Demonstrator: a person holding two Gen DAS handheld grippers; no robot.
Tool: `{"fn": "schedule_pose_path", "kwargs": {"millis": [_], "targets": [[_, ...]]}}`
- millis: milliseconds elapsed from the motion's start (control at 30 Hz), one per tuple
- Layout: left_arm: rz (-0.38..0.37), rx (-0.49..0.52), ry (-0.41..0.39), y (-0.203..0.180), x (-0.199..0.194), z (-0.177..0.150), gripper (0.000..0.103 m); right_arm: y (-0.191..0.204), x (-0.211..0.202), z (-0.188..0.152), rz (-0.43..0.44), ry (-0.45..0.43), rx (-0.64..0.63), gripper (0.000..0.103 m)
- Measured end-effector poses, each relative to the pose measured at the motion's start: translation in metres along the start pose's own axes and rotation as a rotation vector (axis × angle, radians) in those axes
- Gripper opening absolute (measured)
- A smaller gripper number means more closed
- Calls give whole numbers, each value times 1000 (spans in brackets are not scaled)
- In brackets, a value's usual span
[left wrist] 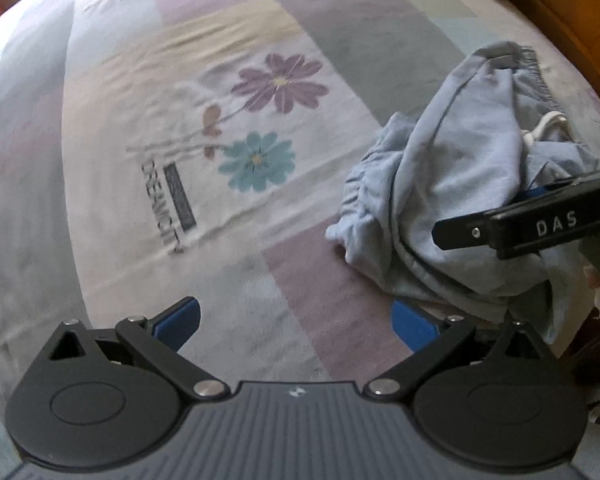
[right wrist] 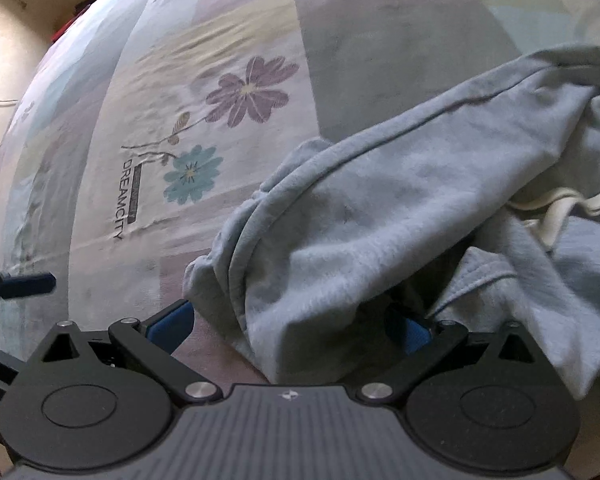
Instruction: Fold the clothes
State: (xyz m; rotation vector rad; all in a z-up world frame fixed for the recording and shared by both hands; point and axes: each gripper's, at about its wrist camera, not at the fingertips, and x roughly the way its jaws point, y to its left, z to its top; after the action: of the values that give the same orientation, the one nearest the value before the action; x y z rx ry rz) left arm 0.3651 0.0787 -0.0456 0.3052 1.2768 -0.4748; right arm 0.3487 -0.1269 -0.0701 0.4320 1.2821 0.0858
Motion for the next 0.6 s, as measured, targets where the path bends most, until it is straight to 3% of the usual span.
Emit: {"fn": "schedule_pose_path", "kwargs": {"millis": [267,433,600], "targets": [[13,-78,36,22,16,-29,101,13,22,23,140,6,50,103],[10,-128,3,35,19,-39,101,24,13,57,253,-67,62,103],[-33,-160,-10,40,27,-42,101,35,-2,97,298,-165,6,103]]}}
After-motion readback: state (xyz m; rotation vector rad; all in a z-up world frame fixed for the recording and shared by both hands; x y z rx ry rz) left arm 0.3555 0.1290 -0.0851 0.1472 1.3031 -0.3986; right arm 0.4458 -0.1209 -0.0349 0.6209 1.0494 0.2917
